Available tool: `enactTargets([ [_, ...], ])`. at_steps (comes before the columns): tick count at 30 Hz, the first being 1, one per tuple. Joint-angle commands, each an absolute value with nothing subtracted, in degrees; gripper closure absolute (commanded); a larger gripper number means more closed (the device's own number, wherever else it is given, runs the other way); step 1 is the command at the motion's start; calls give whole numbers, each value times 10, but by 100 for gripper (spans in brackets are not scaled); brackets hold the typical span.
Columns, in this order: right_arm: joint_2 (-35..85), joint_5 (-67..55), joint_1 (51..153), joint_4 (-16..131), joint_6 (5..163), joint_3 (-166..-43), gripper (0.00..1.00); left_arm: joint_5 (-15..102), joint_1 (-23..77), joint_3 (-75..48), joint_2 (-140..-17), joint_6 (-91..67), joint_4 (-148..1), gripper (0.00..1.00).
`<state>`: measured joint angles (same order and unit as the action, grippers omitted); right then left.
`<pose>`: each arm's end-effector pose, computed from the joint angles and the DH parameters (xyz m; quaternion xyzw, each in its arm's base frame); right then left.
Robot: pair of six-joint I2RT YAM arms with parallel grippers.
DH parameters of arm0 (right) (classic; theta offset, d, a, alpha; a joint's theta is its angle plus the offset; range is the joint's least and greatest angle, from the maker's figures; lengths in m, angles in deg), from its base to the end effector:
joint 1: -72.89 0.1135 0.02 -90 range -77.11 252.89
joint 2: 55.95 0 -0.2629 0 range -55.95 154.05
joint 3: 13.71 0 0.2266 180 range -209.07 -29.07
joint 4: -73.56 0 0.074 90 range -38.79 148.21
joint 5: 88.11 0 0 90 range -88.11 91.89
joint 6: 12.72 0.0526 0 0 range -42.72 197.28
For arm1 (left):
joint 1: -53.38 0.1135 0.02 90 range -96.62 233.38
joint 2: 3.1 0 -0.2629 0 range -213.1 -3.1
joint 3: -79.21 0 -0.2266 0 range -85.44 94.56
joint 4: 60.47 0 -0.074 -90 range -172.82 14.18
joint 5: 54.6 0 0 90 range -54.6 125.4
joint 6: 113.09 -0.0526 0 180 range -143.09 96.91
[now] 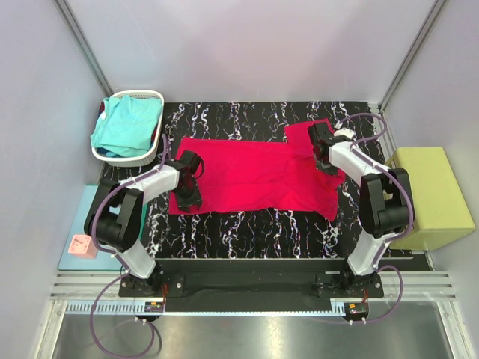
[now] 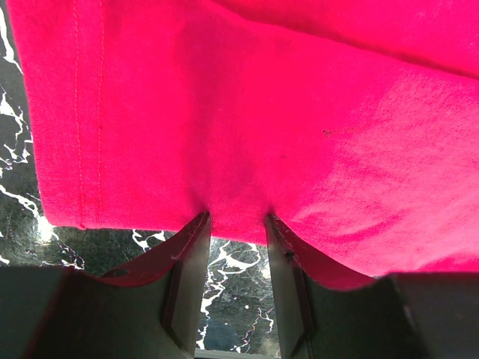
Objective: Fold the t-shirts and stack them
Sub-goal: Fold the flattened tshirt in 1/3 of the way
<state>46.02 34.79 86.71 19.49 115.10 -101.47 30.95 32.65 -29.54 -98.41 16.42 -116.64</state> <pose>0.3350 0.0530 0.2053 0.2480 0.9102 -0.1716 0.2838 0.2565 -0.0927 0.1583 -0.1657 0.9817 -0.0092 0.0930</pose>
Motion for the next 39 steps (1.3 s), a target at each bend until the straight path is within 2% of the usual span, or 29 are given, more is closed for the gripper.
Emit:
enactTargets([
  [1,491,378,855,177,1156,-1061,98,329,324,-303,-998,174,-1149,59],
  [4,526,390,851,165,1147,-1097,90,328,324,-305,-1000,174,-1148,59],
  [5,548,394,851,158,1149,-1123,77,328,324,-306,-1000,173,-1149,59],
  [8,572,414,851,135,1153,-1155,64,328,323,-306,-1001,173,-1148,59],
  [9,570,427,851,143,1156,-1156,57,328,323,-306,-1002,173,-1148,59],
  [12,535,435,851,180,1154,-1135,46,328,323,-306,-1000,173,-1148,59],
  [14,495,425,852,198,1151,-1117,44,328,323,-305,-999,170,-1148,59],
  [22,391,170,892,303,1152,-974,48,334,323,-293,-1003,166,-1148,60],
  [29,374,150,1004,292,1191,-909,48,307,323,-260,-969,150,-1153,57],
  [39,408,198,1002,266,1203,-880,49,304,325,-238,-990,162,-1160,57],
])
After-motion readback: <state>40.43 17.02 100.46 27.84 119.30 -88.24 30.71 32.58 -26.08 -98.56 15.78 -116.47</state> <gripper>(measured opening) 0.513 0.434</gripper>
